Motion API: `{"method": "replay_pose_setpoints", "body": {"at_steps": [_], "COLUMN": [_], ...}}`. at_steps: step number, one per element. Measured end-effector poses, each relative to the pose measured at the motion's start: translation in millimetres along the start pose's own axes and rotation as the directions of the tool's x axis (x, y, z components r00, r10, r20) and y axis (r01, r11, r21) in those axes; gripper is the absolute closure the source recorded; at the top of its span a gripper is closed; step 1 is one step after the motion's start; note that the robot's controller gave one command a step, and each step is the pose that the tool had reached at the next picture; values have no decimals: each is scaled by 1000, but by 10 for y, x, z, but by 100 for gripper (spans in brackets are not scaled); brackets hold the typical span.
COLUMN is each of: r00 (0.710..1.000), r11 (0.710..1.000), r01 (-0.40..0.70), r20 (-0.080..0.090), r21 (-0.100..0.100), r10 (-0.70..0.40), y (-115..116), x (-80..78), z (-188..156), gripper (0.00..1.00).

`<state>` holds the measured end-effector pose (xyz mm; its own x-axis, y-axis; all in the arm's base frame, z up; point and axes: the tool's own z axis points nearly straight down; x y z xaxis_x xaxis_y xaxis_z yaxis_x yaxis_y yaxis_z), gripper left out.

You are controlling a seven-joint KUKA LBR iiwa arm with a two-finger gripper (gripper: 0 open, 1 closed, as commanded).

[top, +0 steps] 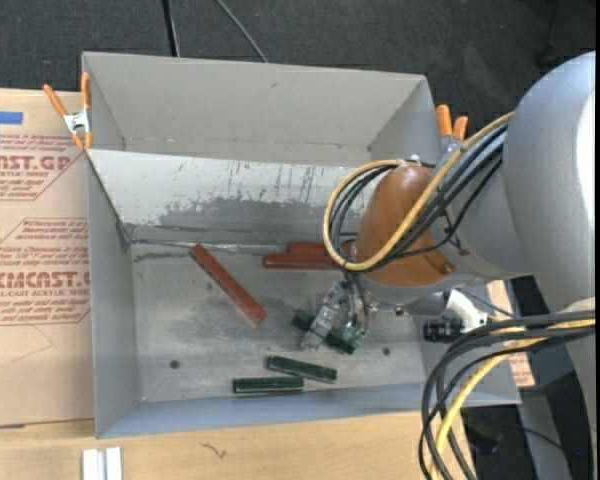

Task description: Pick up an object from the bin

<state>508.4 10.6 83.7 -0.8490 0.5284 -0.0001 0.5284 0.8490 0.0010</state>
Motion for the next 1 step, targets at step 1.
{"method": "replay_pose_setpoints", "body": {"at_steps": [1], "r00": [1000], "r11": [1000], "r01": [1], "r20": [6], "r21": [-3], "r10": [-1], "y": [15], "x": [-12], "z": [-946], "gripper": [100]}}
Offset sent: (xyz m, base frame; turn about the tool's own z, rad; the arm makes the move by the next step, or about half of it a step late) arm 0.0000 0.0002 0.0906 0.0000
